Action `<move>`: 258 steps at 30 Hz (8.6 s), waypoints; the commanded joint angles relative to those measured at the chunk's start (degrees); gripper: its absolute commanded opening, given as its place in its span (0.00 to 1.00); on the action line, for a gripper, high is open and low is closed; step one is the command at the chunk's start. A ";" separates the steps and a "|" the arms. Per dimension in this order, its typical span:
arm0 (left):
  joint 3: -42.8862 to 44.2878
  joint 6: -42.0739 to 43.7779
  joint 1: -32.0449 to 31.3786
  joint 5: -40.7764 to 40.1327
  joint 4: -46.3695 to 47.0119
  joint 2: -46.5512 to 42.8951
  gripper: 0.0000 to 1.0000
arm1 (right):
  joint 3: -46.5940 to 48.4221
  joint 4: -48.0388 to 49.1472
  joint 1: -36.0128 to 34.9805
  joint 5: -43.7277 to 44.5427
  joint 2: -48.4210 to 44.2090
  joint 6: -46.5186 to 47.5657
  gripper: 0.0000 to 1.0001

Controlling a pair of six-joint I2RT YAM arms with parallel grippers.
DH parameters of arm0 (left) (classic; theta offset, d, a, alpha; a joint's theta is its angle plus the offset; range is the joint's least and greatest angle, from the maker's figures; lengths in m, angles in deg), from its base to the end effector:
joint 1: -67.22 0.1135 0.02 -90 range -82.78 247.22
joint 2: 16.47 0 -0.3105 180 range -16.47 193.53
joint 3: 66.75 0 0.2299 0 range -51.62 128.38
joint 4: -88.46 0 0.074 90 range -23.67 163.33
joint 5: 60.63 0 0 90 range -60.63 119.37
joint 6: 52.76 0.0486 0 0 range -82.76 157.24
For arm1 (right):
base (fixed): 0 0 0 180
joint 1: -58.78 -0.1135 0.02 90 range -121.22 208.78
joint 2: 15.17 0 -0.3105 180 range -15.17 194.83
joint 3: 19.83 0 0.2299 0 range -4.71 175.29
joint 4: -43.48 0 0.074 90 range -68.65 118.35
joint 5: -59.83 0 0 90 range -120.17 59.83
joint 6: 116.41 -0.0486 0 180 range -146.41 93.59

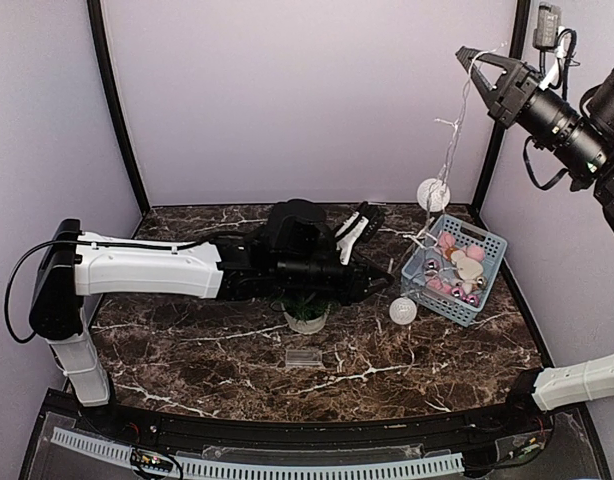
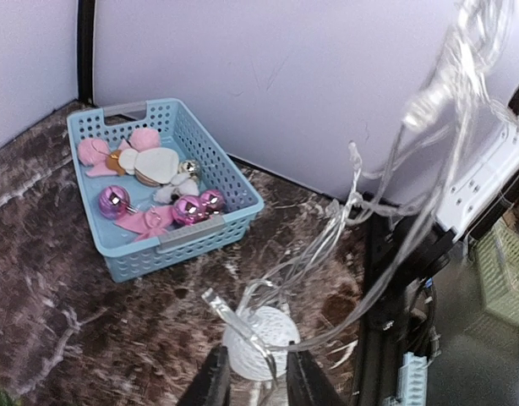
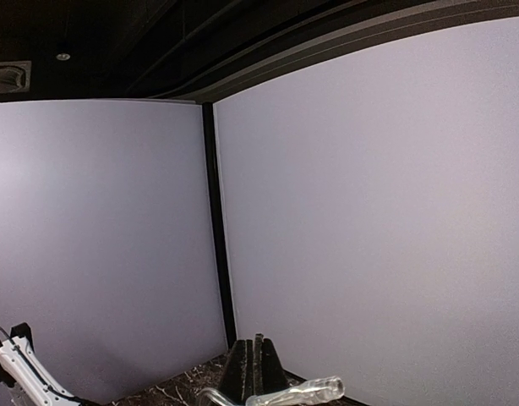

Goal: Decorate the small christmas tree
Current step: Pass from the right arm to the left, then adjust the side of the string light at the center of the board, then pass from the left arm to the right

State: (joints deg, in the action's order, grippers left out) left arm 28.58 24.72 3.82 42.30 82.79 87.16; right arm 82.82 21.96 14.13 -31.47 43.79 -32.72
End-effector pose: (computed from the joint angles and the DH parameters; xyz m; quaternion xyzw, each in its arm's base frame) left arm 0.1866 -0.3969 0.3528 0.3989 0.6771 -0.4464 0.4279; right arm 0.0986 0.0989 0.5846 -0.1921 0.5239 0.3627 0.7464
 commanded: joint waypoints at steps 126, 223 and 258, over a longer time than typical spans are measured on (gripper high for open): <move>-2.71 12.16 -0.07 -33.34 -24.70 -50.23 0.00 | -35.73 -3.74 26.16 25.92 -3.43 -11.67 0.00; -5.40 16.75 0.45 -11.55 -19.57 -40.78 0.00 | -38.94 35.34 -14.29 -25.41 17.69 -16.24 0.00; -31.19 5.84 1.39 -2.42 -9.82 -41.88 0.38 | -38.05 7.87 -14.24 -3.71 -12.94 -13.55 0.00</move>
State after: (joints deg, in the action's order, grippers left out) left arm 0.56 34.73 4.98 35.17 68.29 46.14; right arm 42.47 31.53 0.17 -33.66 31.05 -46.62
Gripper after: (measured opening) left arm 0.311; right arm 0.010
